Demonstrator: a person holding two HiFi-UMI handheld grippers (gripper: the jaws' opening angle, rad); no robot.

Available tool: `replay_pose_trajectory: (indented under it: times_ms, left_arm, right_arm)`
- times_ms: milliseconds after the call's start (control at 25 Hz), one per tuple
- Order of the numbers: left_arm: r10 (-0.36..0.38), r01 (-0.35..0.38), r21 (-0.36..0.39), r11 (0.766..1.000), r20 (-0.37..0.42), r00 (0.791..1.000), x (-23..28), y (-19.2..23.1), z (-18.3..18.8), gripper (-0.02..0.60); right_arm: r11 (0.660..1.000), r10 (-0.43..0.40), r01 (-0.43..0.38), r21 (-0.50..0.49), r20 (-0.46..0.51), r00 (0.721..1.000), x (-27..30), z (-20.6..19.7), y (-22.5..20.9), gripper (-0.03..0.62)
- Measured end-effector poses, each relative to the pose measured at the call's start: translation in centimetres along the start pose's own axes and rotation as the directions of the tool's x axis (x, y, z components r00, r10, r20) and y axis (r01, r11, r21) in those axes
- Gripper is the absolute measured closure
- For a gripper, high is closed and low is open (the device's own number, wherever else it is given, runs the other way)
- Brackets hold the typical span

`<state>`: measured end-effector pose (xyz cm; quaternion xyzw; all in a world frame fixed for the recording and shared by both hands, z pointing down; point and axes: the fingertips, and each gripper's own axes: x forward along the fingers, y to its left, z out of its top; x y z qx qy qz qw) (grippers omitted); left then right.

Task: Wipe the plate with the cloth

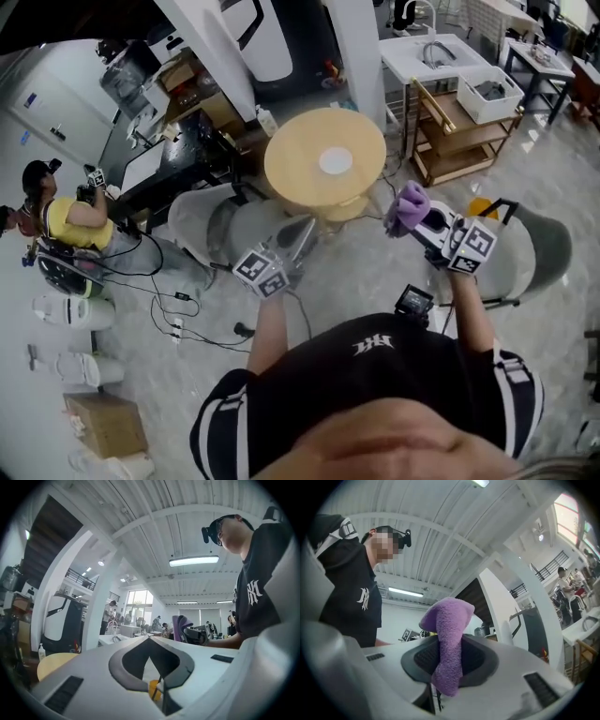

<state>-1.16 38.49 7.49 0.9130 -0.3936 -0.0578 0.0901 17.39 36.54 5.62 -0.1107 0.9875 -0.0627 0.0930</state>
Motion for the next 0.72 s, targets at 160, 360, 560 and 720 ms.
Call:
replay_pose_trajectory:
  times_ms: [160, 360, 560, 720]
  left_arm:
    - [0.055, -0.055, -0.049, 0.997, 0.005, 0.998, -3.2, 1.5, -1.3, 0.574]
    - [0.06, -0.06, -0.058, 0.997, 0.002, 0.998, -4.0, 1.7, -1.6, 0.574]
    - [0.022, -0.022, -0.039, 0.999, -0.005, 1.0, -3.0, 1.5, -1.0, 0.574]
    - [0.006, -0.006, -0.033, 0.999, -0.008, 1.0, -1.0, 0.8, -0.5, 0.574]
  right_arm:
    - [1.0, 0.013, -0.013, -0.026, -0.004, 1.0, 1.7, 0.2, 0.8, 0.499]
    - [0.998, -0.021, 0.027, 0.051, -0.109, 0.994, 2.1, -1.4, 0.0, 0.499]
    - [0.994, -0.005, 0.015, 0.111, -0.092, 0.996, 1.6, -1.6, 0.2, 0.499]
    - [0.996, -0.005, 0.014, 0.093, -0.102, 0.995, 0.4, -0.9, -0.4, 0.499]
